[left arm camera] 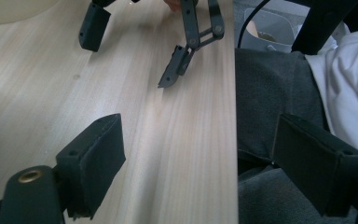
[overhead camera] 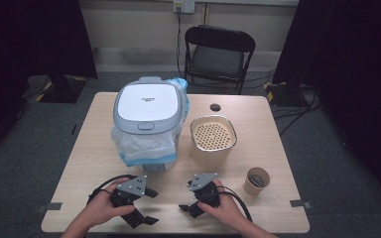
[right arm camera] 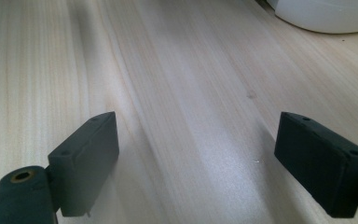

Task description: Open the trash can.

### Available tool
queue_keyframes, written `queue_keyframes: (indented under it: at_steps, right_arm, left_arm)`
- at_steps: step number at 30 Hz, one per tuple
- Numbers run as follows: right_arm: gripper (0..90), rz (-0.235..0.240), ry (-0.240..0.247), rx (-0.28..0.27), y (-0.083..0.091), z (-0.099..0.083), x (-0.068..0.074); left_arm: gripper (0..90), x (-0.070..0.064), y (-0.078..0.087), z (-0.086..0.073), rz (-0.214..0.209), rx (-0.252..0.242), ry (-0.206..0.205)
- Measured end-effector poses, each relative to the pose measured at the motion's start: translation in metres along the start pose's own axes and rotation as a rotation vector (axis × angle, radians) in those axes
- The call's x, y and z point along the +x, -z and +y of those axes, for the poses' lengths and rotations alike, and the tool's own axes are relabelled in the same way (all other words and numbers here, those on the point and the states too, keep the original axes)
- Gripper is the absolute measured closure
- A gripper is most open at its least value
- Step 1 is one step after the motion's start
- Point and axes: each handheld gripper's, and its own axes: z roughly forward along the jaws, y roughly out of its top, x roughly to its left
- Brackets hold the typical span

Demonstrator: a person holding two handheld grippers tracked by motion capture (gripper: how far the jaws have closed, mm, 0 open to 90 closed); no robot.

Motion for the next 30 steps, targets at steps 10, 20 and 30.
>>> queue_keyframes:
  at_steps: [10,20,30]
  right_arm:
    - [13.0,-0.002,0.005,-0.003,0.000,0.000,0.000]
    - [13.0,-0.003,0.002,-0.003,0.000,0.000,0.000]
    - [13.0,-0.003,0.004,-0.004,0.000,0.000,0.000]
  left_arm:
    - [16.2,-0.004,0.028,0.011,0.055,-0.008,0.005]
    - [16.1,-0.014,0.058,0.034,0.094,-0.046,0.045]
    - [16.0,-0.018,0.078,0.056,0.094,-0.041,0.059]
